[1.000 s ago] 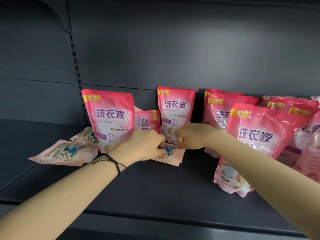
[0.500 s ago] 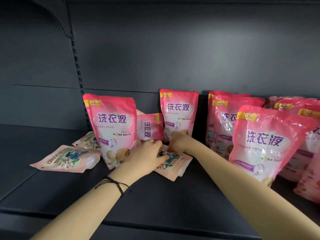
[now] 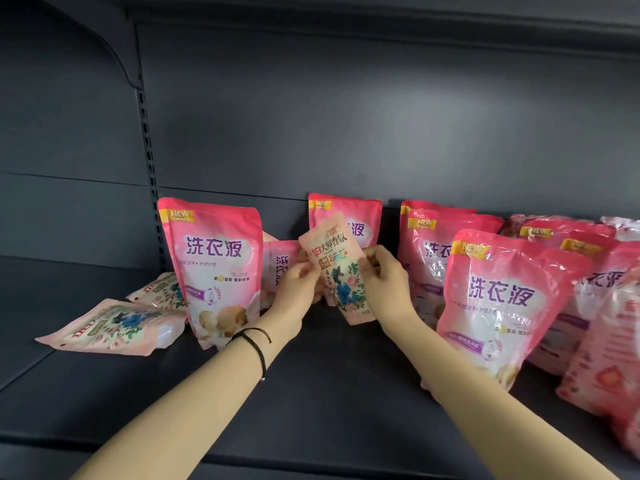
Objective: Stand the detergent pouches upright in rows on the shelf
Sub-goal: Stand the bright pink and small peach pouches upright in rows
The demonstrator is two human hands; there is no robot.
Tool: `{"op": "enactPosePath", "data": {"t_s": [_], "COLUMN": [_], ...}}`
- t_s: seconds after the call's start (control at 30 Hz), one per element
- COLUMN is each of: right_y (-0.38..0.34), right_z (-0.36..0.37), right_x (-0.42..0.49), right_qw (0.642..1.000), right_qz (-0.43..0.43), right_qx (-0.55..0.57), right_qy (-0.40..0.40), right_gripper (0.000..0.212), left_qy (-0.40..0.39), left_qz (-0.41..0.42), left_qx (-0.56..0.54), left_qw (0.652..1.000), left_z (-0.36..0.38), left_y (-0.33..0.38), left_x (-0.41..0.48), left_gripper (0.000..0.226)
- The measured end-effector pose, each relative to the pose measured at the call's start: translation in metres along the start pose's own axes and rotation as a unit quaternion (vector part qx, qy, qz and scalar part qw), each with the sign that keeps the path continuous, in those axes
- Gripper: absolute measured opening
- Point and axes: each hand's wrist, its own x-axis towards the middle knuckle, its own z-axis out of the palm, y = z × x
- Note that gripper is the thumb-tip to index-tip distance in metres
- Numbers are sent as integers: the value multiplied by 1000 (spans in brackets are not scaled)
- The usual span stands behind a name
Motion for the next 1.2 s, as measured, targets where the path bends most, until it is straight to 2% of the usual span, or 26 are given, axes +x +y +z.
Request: {"op": "enactPosePath", "data": {"t_s": [0.07, 0.17, 0.37, 0.47, 0.57, 0.63, 0.7, 0.73, 0.77, 0.83, 0.9, 1.07, 1.13, 1.2], "right_y": [5, 14, 26, 20, 7, 0, -9, -14, -17, -23, -28, -44, -53, -61], "right_z": [1, 5, 6, -1, -10, -20, -34, -41, -47, -56, -59, -49, -42, -31], "right_x": [-1, -1, -11, -13, -21, -25, -31, -33, -35, -37, -39, -36, -35, -35], "right_qw": [998, 990, 986, 977, 970, 975, 975, 964, 946, 906, 871, 783, 746, 721], "right_qz": [48, 130, 166, 207, 223, 203, 151, 111, 71, 6, -56, -177, -211, -244], "right_qx": [36, 36, 14, 46, 85, 53, -35, -102, -169, -270, -360, -516, -565, -593], "right_qy": [31, 52, 12, -25, -45, -74, -159, -217, -267, -325, -331, -299, -282, -261], "right_gripper": [15, 15, 6, 25, 47, 57, 57, 51, 45, 36, 34, 45, 46, 45], "left_qy": [46, 93, 71, 51, -21, -50, -74, -93, -110, -110, -91, -111, -92, -70], "left_qz": [27, 79, 160, 197, 201, 181, 173, 178, 190, 238, 290, 356, 370, 361], "left_qx": [-20, 9, 128, 223, 402, 485, 506, 516, 543, 630, 688, 751, 767, 772], "left_qw": [998, 992, 976, 953, 893, 854, 842, 832, 811, 731, 659, 545, 517, 519], "left_z": [5, 10, 13, 3, -11, -20, -28, -32, -36, -43, -51, -89, -111, -133], "left_y": [2, 2, -11, -10, 3, 12, 20, 22, 25, 29, 33, 44, 52, 61], "left_x": [5, 10, 11, 10, 4, -5, -18, -27, -36, -53, -64, -82, -87, -88], "left_gripper": [9, 10, 7, 9, 23, 34, 33, 31, 30, 29, 34, 41, 39, 39]}}
